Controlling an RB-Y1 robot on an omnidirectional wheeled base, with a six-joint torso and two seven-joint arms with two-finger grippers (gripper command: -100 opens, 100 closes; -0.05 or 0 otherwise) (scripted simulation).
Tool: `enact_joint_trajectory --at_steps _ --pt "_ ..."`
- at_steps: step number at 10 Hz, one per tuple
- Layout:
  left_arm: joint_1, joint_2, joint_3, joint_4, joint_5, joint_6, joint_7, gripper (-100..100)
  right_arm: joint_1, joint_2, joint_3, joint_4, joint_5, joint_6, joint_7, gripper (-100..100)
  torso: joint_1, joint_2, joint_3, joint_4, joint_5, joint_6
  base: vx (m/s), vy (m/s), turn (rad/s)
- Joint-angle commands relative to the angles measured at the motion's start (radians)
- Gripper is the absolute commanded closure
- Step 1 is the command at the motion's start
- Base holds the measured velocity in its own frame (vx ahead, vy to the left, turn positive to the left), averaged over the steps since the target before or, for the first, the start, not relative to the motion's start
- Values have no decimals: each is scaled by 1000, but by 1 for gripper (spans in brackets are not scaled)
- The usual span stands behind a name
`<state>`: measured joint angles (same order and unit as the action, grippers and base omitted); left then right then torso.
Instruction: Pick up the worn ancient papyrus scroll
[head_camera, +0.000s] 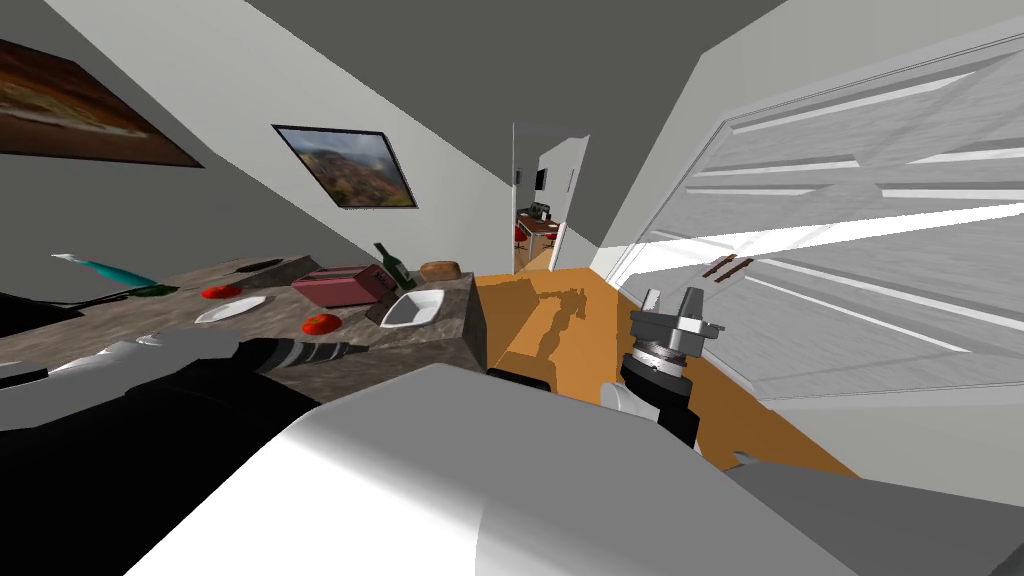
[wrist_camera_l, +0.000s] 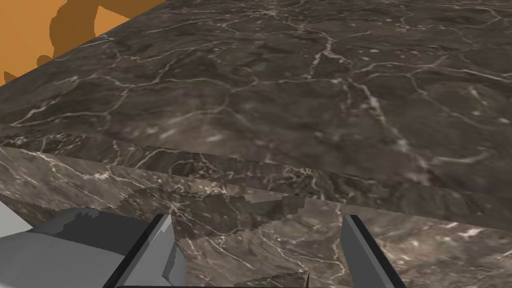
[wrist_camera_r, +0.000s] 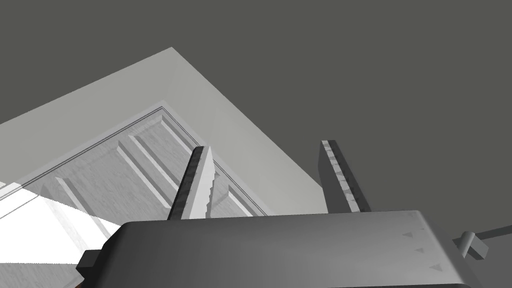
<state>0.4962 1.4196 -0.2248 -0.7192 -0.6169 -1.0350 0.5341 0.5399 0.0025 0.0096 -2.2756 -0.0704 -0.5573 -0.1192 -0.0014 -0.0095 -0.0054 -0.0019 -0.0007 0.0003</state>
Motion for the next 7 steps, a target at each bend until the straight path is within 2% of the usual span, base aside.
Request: enact_joint_trajectory --at_steps 1,2,4,5,6,7 --pt "-22 1 -14 38 -13 -3 1 -100 0 0 0 0 0 0 0 0 0 0 0 0 0 0 103 9 -45" --pt "-20 19 -22 75 -16 -6 7 -100 0 0 0 0 0 0 0 0 1 2 1 0 1 0 103 34 -121" --pt "-20 19 -22 75 -16 -6 7 -100 0 0 0 0 0 0 0 0 2 3 2 1 1 0 65 11 -14" --pt "-17 49 -35 134 -21 -9 14 -100 0 0 0 0 0 0 0 0 0 6 3 1 1 -1 139 7 -151" --pt "-17 49 -35 135 -21 -9 14 -100 0 0 0 0 0 0 0 0 1 2 1 1 0 0 155 21 -116" --pt "-15 59 -40 160 -23 -10 17 -100 0 0 0 0 0 0 0 0 1 0 0 0 1 0 147 35 -69"
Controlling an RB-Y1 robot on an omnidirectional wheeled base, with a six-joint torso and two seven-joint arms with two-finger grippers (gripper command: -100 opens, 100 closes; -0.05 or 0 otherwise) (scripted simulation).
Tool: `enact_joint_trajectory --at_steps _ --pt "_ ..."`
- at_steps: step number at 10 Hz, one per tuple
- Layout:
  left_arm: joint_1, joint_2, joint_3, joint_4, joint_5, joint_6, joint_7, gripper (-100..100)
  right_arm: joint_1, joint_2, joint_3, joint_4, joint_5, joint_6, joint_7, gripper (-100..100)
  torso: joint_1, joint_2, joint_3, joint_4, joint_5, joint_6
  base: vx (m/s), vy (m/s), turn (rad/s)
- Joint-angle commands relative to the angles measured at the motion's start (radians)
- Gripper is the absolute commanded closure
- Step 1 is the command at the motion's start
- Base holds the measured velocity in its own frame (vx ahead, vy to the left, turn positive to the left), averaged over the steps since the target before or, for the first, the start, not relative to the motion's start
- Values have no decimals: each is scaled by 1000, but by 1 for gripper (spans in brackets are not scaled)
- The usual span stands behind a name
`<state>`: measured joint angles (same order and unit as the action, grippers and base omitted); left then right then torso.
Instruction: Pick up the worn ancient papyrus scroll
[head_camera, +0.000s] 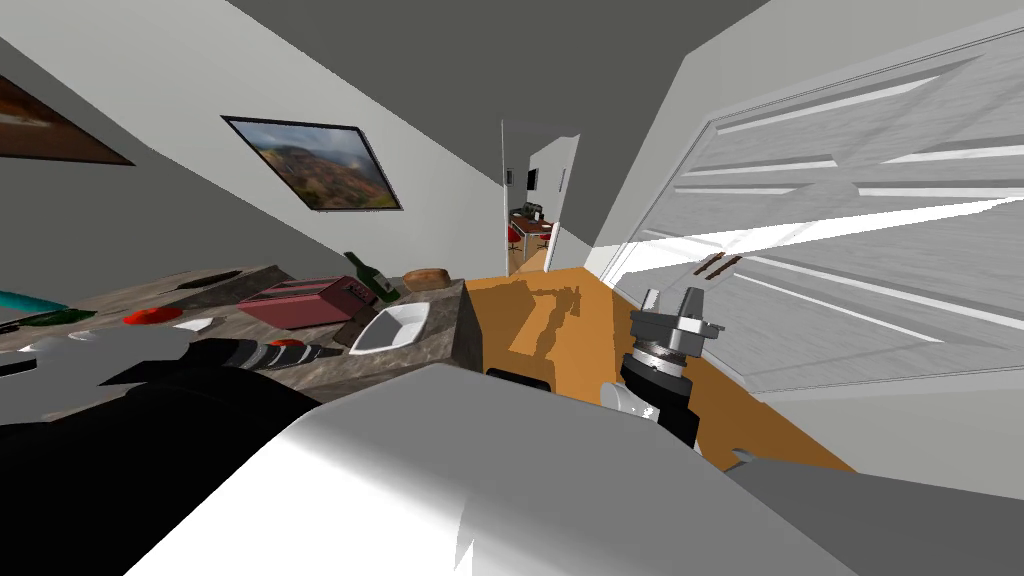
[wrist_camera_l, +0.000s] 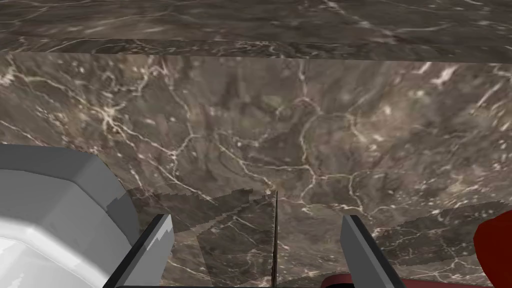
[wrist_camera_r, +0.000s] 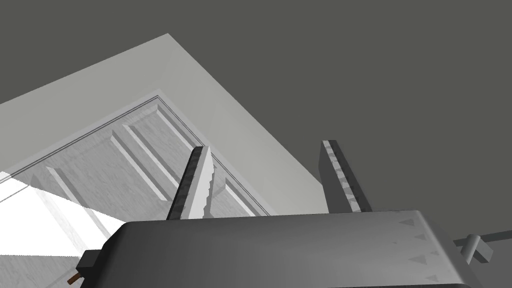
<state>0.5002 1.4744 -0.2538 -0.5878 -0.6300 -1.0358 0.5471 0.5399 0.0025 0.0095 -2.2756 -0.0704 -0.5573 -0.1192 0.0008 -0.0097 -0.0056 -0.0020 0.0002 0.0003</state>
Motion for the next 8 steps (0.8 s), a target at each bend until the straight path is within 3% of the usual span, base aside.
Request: enact_joint_trajectory --at_steps 1,2,3,4,5,6,7,8 --pt "-19 5 -11 28 -10 -9 4 -100 0 0 0 0 0 0 0 0 0 0 0 0 0 0 100 31 -28" --pt "-16 19 -19 63 -11 -10 8 -100 0 0 0 0 0 0 0 0 0 2 1 0 0 0 108 36 -102" --pt "-27 7 -18 57 -14 -12 1 -100 0 0 0 0 0 0 0 0 0 2 1 1 0 0 56 23 -30" --pt "-28 8 -19 61 -15 -14 1 0 0 0 0 0 0 0 0 0 -1 5 3 1 0 -1 10 4 2" --pt "-31 -24 -25 66 -14 8 -15 -100 0 0 0 0 0 0 0 0 -2 8 5 2 0 -1 20 20 -68" --pt "-32 -40 -28 69 -13 19 -23 -100 0 0 0 0 0 0 0 0 -1 9 5 2 0 0 31 40 -59" --pt "-37 -32 -28 75 -16 6 -17 -100 0 0 0 0 0 0 0 0 0 9 5 2 1 -1 7 7 -7" --pt "-38 -34 -29 76 -16 9 -21 100 0 0 0 0 0 0 0 0 -1 10 6 2 0 -1 0 0 0"
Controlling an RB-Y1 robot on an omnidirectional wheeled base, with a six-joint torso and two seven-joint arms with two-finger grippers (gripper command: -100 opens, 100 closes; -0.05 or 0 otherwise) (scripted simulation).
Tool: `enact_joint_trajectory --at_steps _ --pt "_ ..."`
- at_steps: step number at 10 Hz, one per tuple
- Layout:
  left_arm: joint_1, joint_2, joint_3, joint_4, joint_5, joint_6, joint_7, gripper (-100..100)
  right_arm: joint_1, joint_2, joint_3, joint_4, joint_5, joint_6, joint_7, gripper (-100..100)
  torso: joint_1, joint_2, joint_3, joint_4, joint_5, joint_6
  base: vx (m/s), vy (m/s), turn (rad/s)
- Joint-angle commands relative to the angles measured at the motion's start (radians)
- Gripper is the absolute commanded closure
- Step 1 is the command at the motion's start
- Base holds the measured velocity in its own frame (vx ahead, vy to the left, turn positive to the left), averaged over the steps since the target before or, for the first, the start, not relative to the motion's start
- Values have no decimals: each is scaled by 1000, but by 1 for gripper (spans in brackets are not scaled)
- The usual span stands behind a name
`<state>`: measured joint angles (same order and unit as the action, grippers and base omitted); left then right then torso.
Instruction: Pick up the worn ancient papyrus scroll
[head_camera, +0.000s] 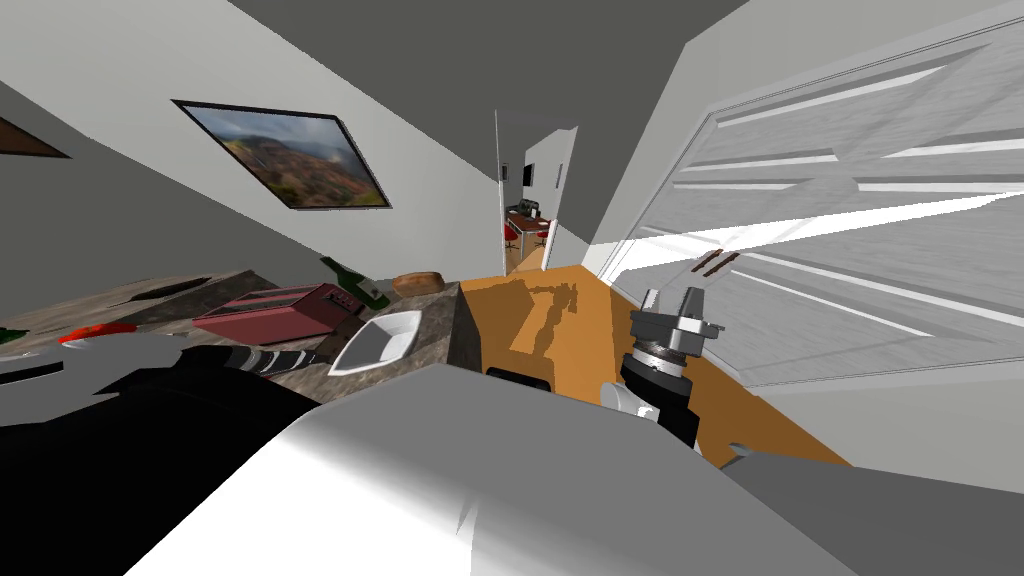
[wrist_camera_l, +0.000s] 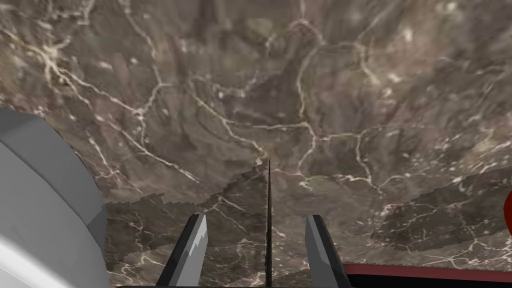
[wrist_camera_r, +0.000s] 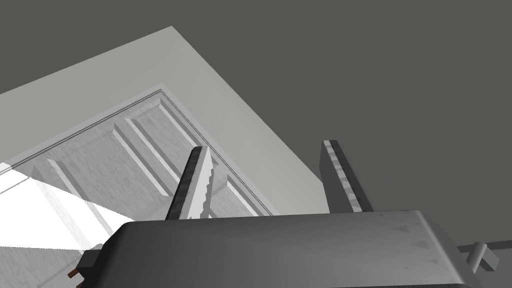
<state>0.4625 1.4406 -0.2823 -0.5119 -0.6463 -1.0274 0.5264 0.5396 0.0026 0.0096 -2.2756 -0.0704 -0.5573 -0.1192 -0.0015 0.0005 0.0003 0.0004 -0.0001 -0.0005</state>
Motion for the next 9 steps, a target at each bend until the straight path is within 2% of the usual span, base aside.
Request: enact_joint_trajectory --at_steps 1,4,5,6,7,8,9 --pt "0 0 0 0 0 0 0 100 0 0 0 0 0 0 0 0 0 0 0 0 0 0 0 0 0" --pt "1 4 0 4 -2 8 -1 100 0 0 0 0 0 0 0 0 3 1 1 1 4 1 0 0 0" --pt "1 4 0 4 -1 8 -1 0 0 0 0 0 0 0 0 0 3 1 1 1 4 1 0 0 0" --pt "9 36 8 -14 2 -19 19 100 0 0 0 0 0 0 0 0 3 1 1 1 4 1 -17 -18 79" --pt "9 42 9 -15 1 -23 22 100 0 0 0 0 0 0 0 0 1 2 1 1 3 0 -24 -27 67" --pt "37 42 19 -39 14 -4 22 100 0 0 0 0 0 0 0 0 1 3 2 1 3 0 -10 -12 12" --pt "36 43 19 -38 14 -7 23 0 0 0 0 0 0 0 0 0 1 2 2 1 3 1 0 0 0"
